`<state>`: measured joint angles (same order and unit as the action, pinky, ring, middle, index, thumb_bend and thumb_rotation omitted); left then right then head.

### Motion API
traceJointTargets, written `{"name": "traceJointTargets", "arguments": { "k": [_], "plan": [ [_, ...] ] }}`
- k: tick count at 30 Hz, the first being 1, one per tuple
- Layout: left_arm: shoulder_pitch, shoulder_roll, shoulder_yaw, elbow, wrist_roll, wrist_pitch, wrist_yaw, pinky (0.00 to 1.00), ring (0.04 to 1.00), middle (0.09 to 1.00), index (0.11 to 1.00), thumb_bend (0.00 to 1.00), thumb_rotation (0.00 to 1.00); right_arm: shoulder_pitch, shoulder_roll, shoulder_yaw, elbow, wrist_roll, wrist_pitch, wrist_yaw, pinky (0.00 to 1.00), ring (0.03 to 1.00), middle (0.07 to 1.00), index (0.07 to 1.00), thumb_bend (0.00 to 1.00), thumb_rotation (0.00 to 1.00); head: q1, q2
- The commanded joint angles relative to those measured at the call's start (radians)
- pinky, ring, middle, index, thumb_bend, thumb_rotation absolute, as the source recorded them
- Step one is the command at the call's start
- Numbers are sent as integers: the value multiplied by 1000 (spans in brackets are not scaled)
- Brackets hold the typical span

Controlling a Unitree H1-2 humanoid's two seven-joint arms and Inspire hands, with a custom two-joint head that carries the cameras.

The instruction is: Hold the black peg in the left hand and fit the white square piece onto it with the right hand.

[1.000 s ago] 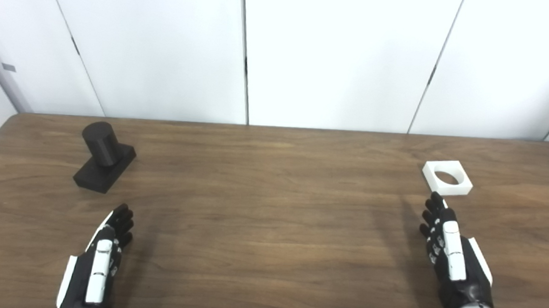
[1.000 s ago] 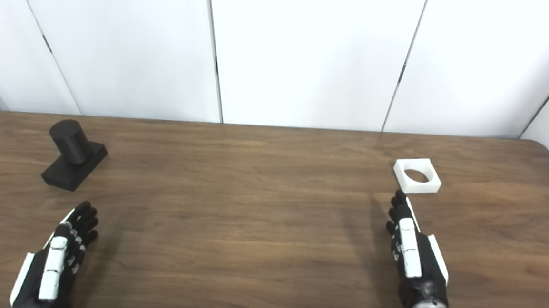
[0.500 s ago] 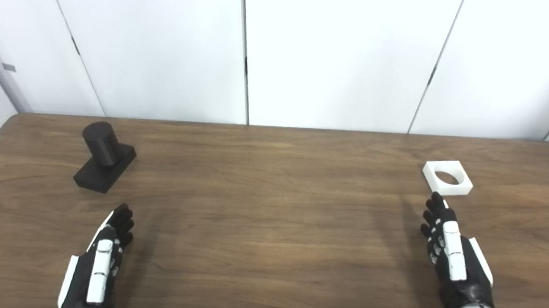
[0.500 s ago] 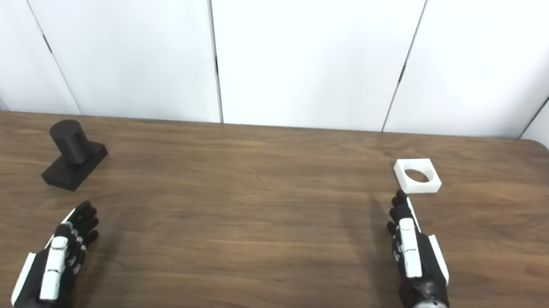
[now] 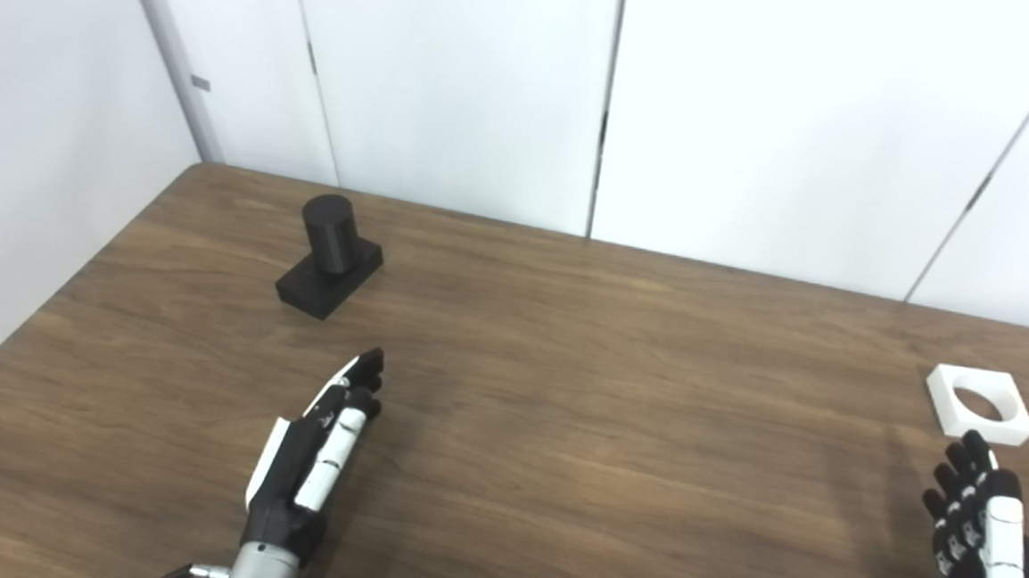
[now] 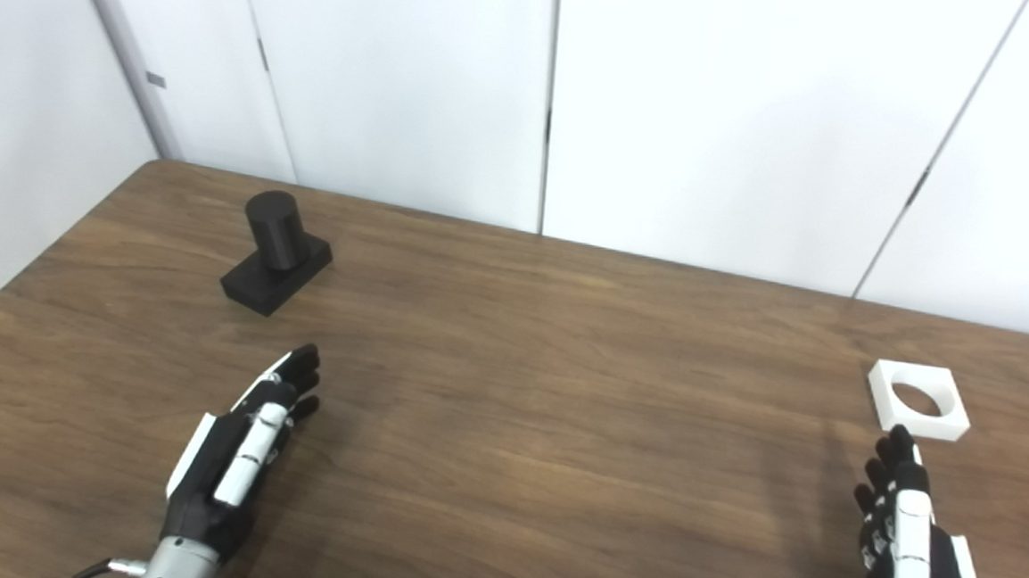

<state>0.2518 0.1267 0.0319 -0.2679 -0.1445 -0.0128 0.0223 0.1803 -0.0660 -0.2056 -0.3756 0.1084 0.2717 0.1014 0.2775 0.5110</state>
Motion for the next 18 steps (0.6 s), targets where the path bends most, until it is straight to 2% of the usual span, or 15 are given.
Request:
{"name": "traceJointTargets", "arguments": {
  "k": [1, 7, 11, 14, 18],
  "plan": [
    [2, -56, -15, 7, 23, -47, 1, 938, 955, 951, 925, 560, 773, 79, -24, 8, -27, -12, -34, 0, 1000, 1000, 1000, 1000, 514, 1000, 7, -11],
    [2, -41, -34, 35, 37, -81, -6, 996, 959, 962, 938, 593, 822, 85, -25, 16, -19, -77, -35, -14, 1000, 998, 969, 992, 540, 1000, -2, -32],
    [5, -44, -41, 28, 66, -70, 9, 995, 944, 941, 922, 604, 819, 82, -20, 13, -19, -83, -27, -15, 1000, 975, 948, 981, 562, 1000, -7, -33],
    [8, -41, -50, 30, 106, -70, 16, 1000, 955, 948, 931, 615, 853, 87, -18, 10, -22, -82, -27, -13, 1000, 953, 931, 970, 548, 1000, -8, -32],
    [7, -49, -56, 48, 147, -83, 36, 1000, 971, 965, 953, 573, 838, 89, -26, 1, -9, -73, -41, -7, 1000, 939, 925, 956, 576, 1000, 10, -32]
  ]
}}
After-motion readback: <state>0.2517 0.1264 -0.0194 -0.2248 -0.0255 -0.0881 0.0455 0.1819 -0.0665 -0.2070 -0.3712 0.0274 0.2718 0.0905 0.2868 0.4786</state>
